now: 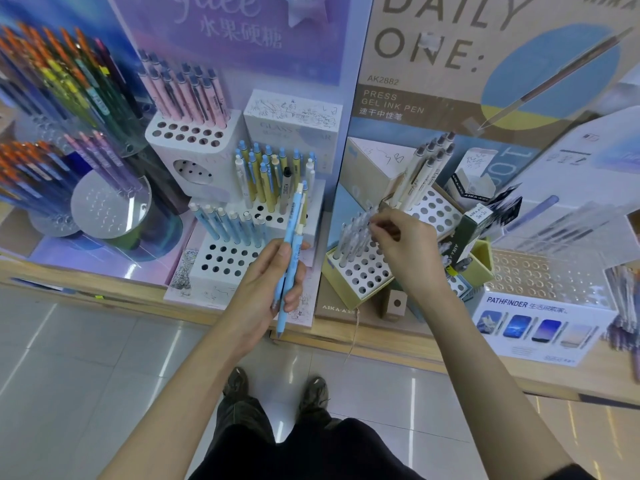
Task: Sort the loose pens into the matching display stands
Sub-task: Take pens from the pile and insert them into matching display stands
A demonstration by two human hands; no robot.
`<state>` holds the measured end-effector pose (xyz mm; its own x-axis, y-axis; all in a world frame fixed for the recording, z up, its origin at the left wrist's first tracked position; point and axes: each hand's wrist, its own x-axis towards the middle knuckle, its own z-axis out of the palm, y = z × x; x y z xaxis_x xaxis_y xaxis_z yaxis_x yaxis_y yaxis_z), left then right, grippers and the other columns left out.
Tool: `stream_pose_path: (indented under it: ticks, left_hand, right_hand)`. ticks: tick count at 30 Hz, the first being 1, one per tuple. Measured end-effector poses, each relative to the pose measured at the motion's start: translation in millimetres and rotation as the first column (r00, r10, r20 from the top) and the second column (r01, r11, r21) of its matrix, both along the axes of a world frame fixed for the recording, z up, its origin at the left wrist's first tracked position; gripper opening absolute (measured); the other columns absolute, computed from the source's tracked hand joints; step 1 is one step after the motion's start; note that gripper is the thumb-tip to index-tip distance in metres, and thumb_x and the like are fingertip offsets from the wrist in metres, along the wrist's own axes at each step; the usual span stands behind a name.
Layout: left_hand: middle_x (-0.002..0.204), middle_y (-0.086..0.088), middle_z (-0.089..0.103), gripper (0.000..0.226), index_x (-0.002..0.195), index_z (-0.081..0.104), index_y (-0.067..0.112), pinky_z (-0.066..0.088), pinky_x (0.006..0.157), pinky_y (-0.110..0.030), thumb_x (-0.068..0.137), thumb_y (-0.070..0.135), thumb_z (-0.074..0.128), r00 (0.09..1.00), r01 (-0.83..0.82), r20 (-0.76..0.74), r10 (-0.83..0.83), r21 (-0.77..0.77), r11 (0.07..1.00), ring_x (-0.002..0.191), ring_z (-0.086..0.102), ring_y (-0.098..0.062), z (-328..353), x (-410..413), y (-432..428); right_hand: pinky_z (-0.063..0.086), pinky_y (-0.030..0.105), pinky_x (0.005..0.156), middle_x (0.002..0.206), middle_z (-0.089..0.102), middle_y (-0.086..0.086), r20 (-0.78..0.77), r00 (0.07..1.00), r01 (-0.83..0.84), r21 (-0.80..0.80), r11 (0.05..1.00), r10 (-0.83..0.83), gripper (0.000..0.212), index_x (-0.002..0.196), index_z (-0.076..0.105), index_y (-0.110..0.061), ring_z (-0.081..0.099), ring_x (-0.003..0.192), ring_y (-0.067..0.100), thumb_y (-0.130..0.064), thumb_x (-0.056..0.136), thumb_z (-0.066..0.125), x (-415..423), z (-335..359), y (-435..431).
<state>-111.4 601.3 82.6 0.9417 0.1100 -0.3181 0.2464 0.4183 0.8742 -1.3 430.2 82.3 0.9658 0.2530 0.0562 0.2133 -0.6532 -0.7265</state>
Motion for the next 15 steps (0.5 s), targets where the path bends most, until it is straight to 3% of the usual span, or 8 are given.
stream_pose_path:
  ticks: [2, 4, 5, 7, 9, 12, 15]
  left_hand:
    - [0.067, 0.001, 0.048, 0.029, 0.103, 0.059, 0.017, 0.034, 0.044, -0.018, 0.088, 0.036, 0.043, 1.000, 0.004, -0.004, -0.004, -0.014, 1.000, 0.047, 0.035, -0.009, -1, -2, -1]
    - [0.067, 0.003, 0.050, 0.034, 0.109, 0.059, 0.011, 0.036, 0.046, -0.018, 0.088, 0.033, 0.044, 1.000, 0.013, -0.009, -0.013, -0.017, 1.000, 0.049, 0.038, -0.009, -3, -3, 1]
    - [0.068, 0.004, 0.052, 0.036, 0.111, 0.059, 0.007, 0.037, 0.047, -0.018, 0.088, 0.032, 0.045, 1.000, 0.018, -0.012, -0.018, -0.014, 1.000, 0.050, 0.041, -0.008, -4, -4, 2]
    - [0.070, 0.004, 0.055, 0.036, 0.109, 0.061, 0.004, 0.040, 0.050, -0.018, 0.087, 0.029, 0.047, 1.000, 0.021, -0.019, -0.021, 0.001, 1.000, 0.054, 0.045, -0.007, -5, -6, 5]
    - [0.069, 0.001, 0.055, 0.031, 0.103, 0.064, 0.007, 0.042, 0.052, -0.018, 0.085, 0.027, 0.049, 0.999, 0.023, -0.023, -0.023, 0.017, 1.000, 0.056, 0.048, -0.008, -7, -8, 8]
    - [0.065, 0.002, 0.062, 0.028, 0.099, 0.066, 0.010, 0.048, 0.058, -0.018, 0.084, 0.027, 0.050, 0.999, 0.020, -0.030, -0.018, 0.052, 0.998, 0.062, 0.056, -0.009, -7, -14, 17]
    - [0.086, 0.007, 0.074, 0.026, 0.101, 0.067, 0.017, 0.052, 0.077, -0.017, 0.085, 0.028, 0.049, 0.998, 0.025, -0.054, -0.018, 0.126, 0.992, 0.087, 0.067, -0.007, -13, -19, 30]
  right_hand:
    - [0.050, 0.027, 0.082, 0.100, 0.065, 0.007, 0.069, 0.997, 0.036, 0.004, 0.999, -0.036, 0.023, 0.114, 0.064, -0.007, 0.059, 0.085, 0.013, -0.011, 0.092, 0.059, -8, 3, -2]
    - [0.050, 0.025, 0.075, 0.095, 0.062, 0.001, 0.169, 0.983, 0.058, 0.122, 0.991, -0.078, 0.019, 0.110, 0.065, -0.009, 0.057, 0.081, 0.008, -0.013, 0.092, 0.059, -26, 10, 2]
    - [0.049, 0.022, 0.071, 0.091, 0.061, -0.004, 0.126, 0.989, 0.047, 0.207, 0.977, -0.075, 0.015, 0.105, 0.066, -0.012, 0.056, 0.078, 0.005, -0.015, 0.092, 0.059, -37, 15, 9]
    - [0.046, 0.019, 0.067, 0.089, 0.063, -0.009, -0.143, 0.989, 0.003, 0.317, 0.948, 0.044, 0.011, 0.100, 0.067, -0.019, 0.055, 0.075, 0.003, -0.022, 0.091, 0.062, -53, 23, 30]
    - [0.044, 0.018, 0.067, 0.090, 0.064, -0.004, -0.358, 0.915, -0.053, 0.352, 0.935, 0.187, 0.012, 0.099, 0.068, -0.020, 0.052, 0.071, 0.002, -0.025, 0.089, 0.065, -63, 22, 51]
    - [0.044, 0.022, 0.065, 0.083, 0.063, 0.012, -0.410, 0.882, -0.011, 0.476, 0.879, 0.233, 0.009, 0.091, 0.071, -0.010, 0.050, 0.066, 0.007, -0.015, 0.090, 0.063, -70, 17, 68]
    - [0.047, 0.018, 0.068, 0.084, 0.067, 0.009, -0.417, 0.887, 0.074, 0.549, 0.832, 0.196, 0.014, 0.087, 0.073, -0.018, 0.058, 0.071, 0.010, -0.012, 0.091, 0.061, -75, 10, 74]
